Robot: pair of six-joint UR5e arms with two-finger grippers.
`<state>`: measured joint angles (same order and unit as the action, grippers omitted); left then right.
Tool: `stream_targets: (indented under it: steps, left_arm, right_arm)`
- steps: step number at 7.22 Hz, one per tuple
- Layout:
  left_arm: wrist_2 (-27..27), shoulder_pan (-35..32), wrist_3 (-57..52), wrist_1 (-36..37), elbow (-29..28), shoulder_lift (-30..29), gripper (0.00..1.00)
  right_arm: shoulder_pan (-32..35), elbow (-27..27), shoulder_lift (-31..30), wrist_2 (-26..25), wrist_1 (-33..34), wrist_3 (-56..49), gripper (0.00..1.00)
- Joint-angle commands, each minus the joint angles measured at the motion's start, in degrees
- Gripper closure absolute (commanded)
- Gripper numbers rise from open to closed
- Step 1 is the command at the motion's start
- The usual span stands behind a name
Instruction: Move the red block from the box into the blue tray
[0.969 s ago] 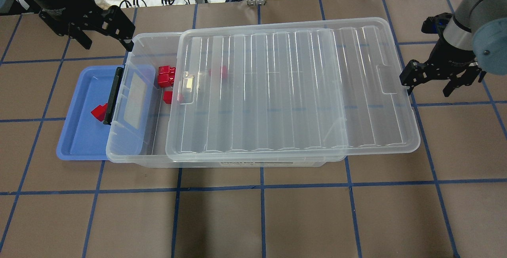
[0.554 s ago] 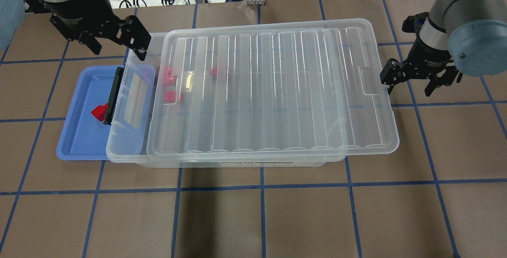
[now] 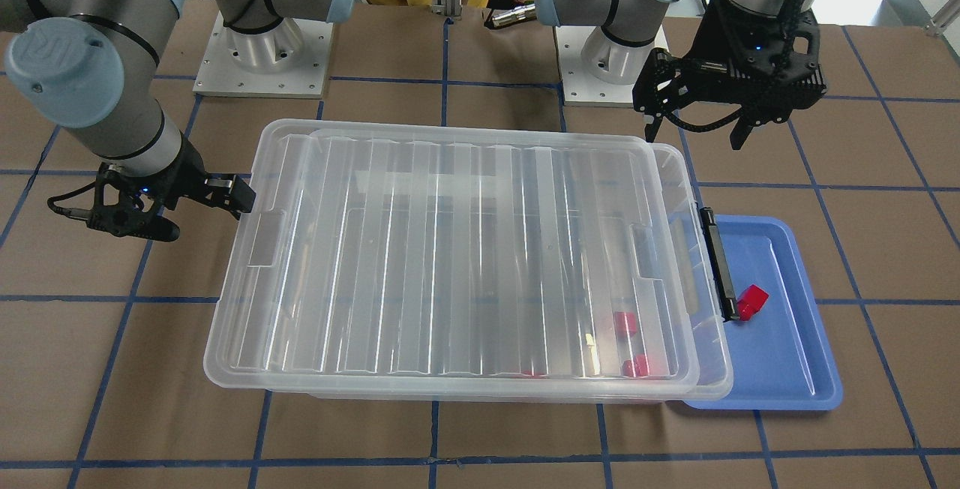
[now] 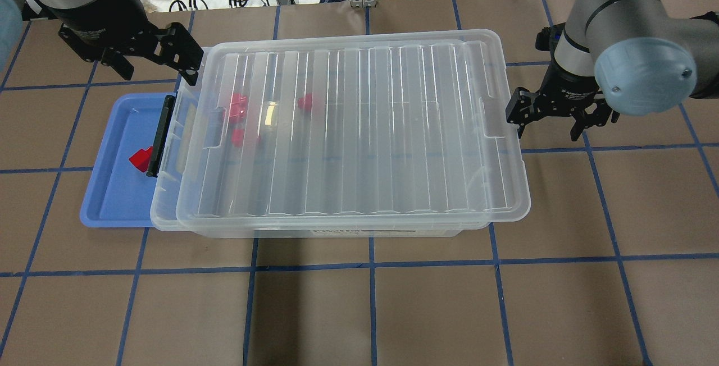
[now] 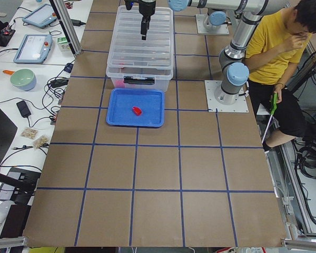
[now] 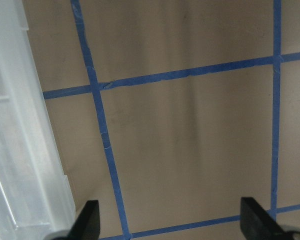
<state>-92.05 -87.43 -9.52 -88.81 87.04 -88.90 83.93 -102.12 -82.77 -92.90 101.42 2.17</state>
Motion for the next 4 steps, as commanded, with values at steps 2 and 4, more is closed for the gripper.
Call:
stream_targets:
  steps: [2, 4]
  left_arm:
    - [0.1, 0.5, 0.1, -0.6, -0.6, 0.1, 0.00]
    - [0.4, 0.7, 0.1, -0.5, -0.6, 0.1, 0.00]
  right_arm:
    - [1.8, 0.0, 0.1, 1.1, 0.0, 1.8, 0.00]
    - [1.8, 0.1, 0.1, 1.1, 0.0, 1.8, 0.00]
